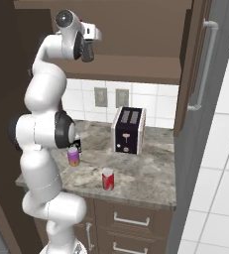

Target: Sort all alcoholic drinks to one cabinet, and non-alcoholic drinks to the other.

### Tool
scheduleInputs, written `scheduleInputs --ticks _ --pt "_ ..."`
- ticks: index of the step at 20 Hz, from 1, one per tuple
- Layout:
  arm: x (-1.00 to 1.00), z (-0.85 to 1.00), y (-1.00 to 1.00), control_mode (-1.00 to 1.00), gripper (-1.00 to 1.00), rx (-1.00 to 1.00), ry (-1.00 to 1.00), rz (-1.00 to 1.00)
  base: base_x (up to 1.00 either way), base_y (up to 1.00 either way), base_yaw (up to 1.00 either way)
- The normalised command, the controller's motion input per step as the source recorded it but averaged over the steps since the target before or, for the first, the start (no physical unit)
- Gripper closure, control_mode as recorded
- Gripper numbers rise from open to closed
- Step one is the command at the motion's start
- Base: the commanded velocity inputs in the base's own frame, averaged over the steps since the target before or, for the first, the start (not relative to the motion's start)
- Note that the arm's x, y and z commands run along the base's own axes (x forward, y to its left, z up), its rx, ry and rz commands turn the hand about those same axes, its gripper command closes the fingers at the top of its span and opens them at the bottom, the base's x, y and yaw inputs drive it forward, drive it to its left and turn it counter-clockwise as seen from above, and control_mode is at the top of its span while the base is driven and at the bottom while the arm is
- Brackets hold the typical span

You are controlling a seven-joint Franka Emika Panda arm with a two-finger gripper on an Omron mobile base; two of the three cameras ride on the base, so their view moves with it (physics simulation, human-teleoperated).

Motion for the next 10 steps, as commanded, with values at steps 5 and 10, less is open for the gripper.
scheduleInputs --ticks 5,10 --pt "0.36 -0.57 0.09 -1.0 1.0 0.0 0.03 0.0 0.0 0.0 0.0" --pt "0.2 -0.65 0.01 -1.0 -1.0 0.0 0.02 0.0 0.0 0.0 0.0"
